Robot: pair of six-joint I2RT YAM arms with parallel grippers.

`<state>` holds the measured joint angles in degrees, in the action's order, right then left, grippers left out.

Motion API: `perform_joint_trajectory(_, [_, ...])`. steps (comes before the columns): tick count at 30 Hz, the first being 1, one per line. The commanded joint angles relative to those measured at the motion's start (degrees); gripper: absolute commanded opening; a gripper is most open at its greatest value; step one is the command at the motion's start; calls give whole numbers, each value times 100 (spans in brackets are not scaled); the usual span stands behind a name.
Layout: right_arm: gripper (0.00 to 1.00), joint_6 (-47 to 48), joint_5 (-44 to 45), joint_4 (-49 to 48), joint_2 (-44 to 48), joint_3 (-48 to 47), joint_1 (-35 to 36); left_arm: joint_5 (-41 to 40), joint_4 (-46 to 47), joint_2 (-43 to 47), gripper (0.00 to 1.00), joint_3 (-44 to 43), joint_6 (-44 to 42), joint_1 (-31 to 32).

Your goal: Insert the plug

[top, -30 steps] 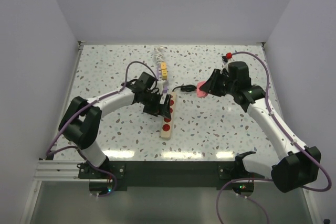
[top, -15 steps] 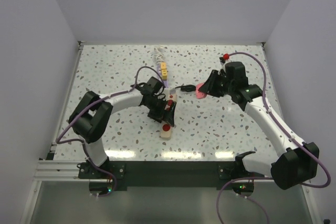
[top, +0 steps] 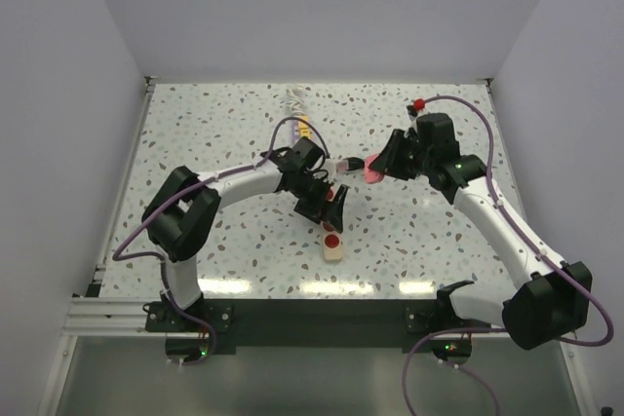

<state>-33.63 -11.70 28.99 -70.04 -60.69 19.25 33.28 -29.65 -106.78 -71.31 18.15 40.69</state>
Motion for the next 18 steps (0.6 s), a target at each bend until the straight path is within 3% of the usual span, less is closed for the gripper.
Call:
perform_joint_trajectory(1, [0, -39, 107, 71, -1, -286, 44, 259, 170, 43, 95, -331, 136, 45])
perform_joint_trajectory(5, [0, 75, 151, 168, -159, -470, 132, 162, 179, 429, 95, -86, 180, -262])
perform_joint_trajectory(8, [0, 154, 308, 256, -361, -706, 298, 127, 240, 893, 95, 309, 241, -859])
perform_joint_trajectory(13, [0, 216, 634, 388, -974, -1111, 746, -400, 363, 1572, 96, 714, 408, -1851])
perform_joint_trajectory(18, [0, 199, 1002, 449, -1608, -1595, 1371, -963, 390, 1845, 97, 785, 602, -2354])
